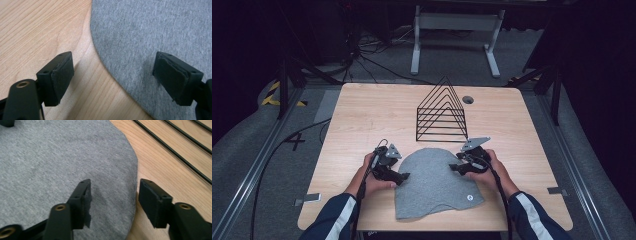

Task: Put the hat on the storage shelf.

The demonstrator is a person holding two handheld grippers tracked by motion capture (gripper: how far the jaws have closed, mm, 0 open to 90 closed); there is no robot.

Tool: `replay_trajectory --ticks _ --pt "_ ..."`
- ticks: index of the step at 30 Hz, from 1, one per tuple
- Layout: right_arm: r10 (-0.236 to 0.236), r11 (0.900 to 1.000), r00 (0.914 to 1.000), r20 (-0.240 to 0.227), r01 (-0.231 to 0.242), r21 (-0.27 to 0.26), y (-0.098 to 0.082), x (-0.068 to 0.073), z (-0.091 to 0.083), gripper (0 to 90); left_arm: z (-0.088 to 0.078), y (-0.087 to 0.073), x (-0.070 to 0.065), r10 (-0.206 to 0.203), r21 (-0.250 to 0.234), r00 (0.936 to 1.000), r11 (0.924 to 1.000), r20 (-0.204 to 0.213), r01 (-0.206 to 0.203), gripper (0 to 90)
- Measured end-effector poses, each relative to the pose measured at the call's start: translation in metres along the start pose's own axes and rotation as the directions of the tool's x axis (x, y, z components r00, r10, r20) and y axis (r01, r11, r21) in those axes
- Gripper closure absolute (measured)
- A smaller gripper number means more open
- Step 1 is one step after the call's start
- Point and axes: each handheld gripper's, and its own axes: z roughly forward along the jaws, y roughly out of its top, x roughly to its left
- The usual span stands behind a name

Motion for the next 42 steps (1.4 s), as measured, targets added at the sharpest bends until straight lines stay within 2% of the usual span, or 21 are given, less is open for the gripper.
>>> replay_trajectory --ticks 1,2,5,9,11,13,14,16,19,21,24,25,26,29,31,34,37,42 --pt "-0.003 1.000 1.0000 -0.002 0.003 0.009 0.000 0.001 -0.001 53.6 0.001 0.001 0.001 0.005 -0.007 1.0000 1.0000 -0.004 -0.005 21.4" --pt "-0.005 1.000 1.0000 -0.002 0.005 0.015 0.001 0.001 -0.002 56.0 0.000 0.002 0.001 0.007 0.003 1.0000 1.0000 -0.002 -0.007 22.5" --pt "0.002 0.999 1.0000 -0.007 -0.001 0.035 0.001 0.004 -0.005 61.7 0.002 0.005 0.004 -0.003 -0.009 1.0000 1.0000 -0.005 0.003 28.4" --pt "0.015 0.999 0.9999 0.000 -0.015 0.048 -0.001 0.007 -0.007 63.1 0.004 0.008 0.006 -0.004 -0.016 1.0000 0.9999 -0.004 0.004 32.4" --pt "0.018 0.999 0.9997 0.014 -0.018 0.042 -0.002 0.007 -0.007 55.8 0.005 0.008 0.007 -0.008 -0.019 1.0000 0.9998 -0.003 0.008 32.1" --pt "0.040 0.998 0.9984 0.039 -0.042 0.039 -0.002 0.005 -0.007 45.8 0.005 0.009 0.006 -0.007 -0.020 0.9999 0.9998 -0.010 0.007 32.1" --pt "0.051 0.998 0.9978 0.043 -0.053 0.036 -0.003 0.004 -0.006 45.1 0.005 0.009 0.006 -0.008 -0.017 0.9999 0.9998 -0.012 0.007 32.1" --pt "0.045 0.999 0.9982 0.039 -0.046 0.029 -0.003 0.005 -0.005 42.6 0.006 0.010 0.005 -0.017 -0.019 0.9998 0.9997 -0.012 0.017 32.7" --pt "0.034 0.999 0.9990 0.030 -0.035 0.026 -0.002 0.009 -0.003 39.2 0.005 0.013 0.001 0.000 0.000 1.0000 1.0000 -0.003 0.000 35.5" --pt "0.027 0.999 0.9993 0.025 -0.028 0.018 -0.002 0.012 -0.002 41.9 0.006 0.014 -0.002 -0.001 -0.005 1.0000 1.0000 0.002 0.001 38.6" --pt "0.016 1.000 0.9998 0.011 -0.016 0.012 -0.002 0.013 -0.003 54.4 0.006 0.015 -0.004 0.005 -0.003 0.9999 1.0000 0.012 -0.005 45.2" --pt "0.016 1.000 0.9998 0.011 -0.016 0.012 -0.002 0.013 -0.003 54.4 0.006 0.015 -0.004 0.007 -0.002 0.9999 1.0000 0.013 -0.007 45.2" --pt "0.015 1.000 0.9999 0.005 -0.015 0.013 -0.001 0.014 -0.003 58.9 0.006 0.015 -0.004 0.007 -0.002 0.9999 1.0000 0.015 -0.007 47.0" --pt "0.016 1.000 0.9996 -0.025 -0.016 0.013 -0.001 0.015 -0.004 70.9 0.005 0.014 -0.003 0.006 -0.013 0.9993 0.9999 0.037 -0.006 59.6" --pt "0.036 0.999 0.9979 -0.053 -0.036 0.013 -0.002 0.014 -0.005 79.1 0.004 0.014 -0.002 0.011 -0.004 0.9983 0.9999 0.057 -0.011 68.3" --pt "0.046 0.999 0.9965 -0.069 -0.045 0.012 -0.003 0.013 -0.006 82.7 0.004 0.014 -0.002 0.020 -0.006 0.9964 0.9998 0.083 -0.019 76.7" --pt "0.024 1.000 0.9980 -0.059 -0.024 0.003 -0.004 0.013 -0.009 83.6 0.002 0.015 -0.004 0.037 -0.004 0.9957 0.9993 0.085 -0.037 82.0" --pt "0.009 0.999 0.9983 -0.057 -0.011 -0.033 -0.002 0.015 -0.019 83.8 -0.006 0.018 -0.006 0.047 -0.044 0.9959 0.9981 0.077 -0.043 83.9"
